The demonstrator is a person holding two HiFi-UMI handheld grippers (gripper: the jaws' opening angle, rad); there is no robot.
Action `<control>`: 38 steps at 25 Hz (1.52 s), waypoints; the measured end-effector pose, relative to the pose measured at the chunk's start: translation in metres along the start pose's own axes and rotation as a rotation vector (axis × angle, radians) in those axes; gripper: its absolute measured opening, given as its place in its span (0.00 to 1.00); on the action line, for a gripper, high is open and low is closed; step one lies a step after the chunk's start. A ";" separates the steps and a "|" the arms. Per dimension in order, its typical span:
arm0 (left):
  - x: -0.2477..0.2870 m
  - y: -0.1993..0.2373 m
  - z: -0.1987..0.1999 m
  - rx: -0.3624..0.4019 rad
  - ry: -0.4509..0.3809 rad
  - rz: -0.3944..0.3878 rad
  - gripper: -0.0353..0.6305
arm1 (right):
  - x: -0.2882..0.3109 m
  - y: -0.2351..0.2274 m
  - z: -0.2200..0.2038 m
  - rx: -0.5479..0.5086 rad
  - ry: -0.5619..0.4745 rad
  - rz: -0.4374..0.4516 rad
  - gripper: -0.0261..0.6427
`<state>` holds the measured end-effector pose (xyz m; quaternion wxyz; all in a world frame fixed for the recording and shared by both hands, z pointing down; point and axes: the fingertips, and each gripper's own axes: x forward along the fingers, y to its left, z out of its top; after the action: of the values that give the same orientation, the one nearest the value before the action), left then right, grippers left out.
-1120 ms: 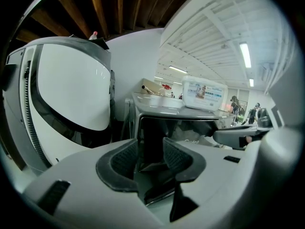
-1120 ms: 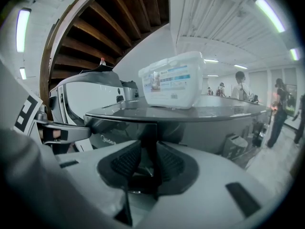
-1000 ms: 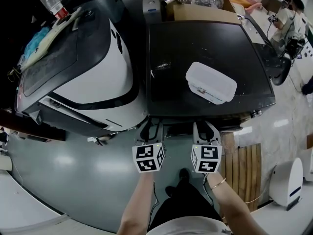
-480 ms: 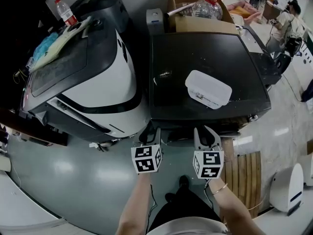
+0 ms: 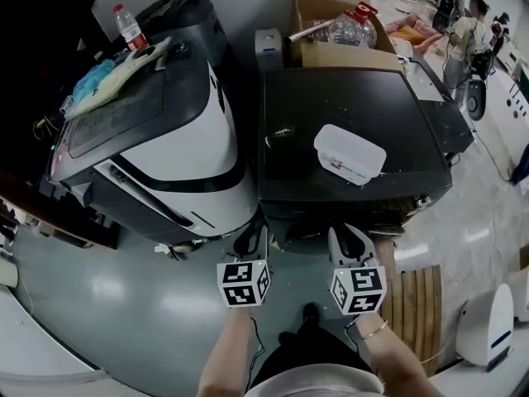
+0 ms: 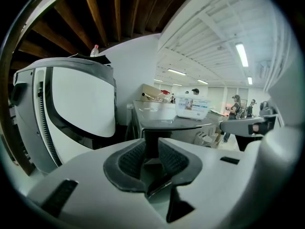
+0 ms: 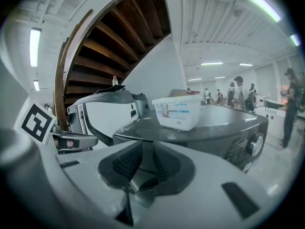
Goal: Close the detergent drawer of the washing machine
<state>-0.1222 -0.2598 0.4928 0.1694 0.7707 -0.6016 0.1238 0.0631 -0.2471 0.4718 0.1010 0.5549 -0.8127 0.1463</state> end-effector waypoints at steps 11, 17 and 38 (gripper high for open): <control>-0.049 -0.009 0.001 0.014 -0.043 0.010 0.09 | -0.040 0.010 0.002 0.004 -0.019 0.043 0.12; -0.075 -0.010 -0.003 -0.009 -0.064 0.022 0.05 | -0.058 0.016 -0.002 0.010 -0.017 0.083 0.09; -0.096 -0.023 -0.004 -0.015 -0.086 0.009 0.05 | -0.076 0.019 0.001 -0.008 -0.029 0.097 0.04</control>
<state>-0.1230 -0.1681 0.4559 0.1488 0.7713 -0.6127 0.0867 0.0729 -0.1746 0.4431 0.0842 0.5166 -0.8406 0.1395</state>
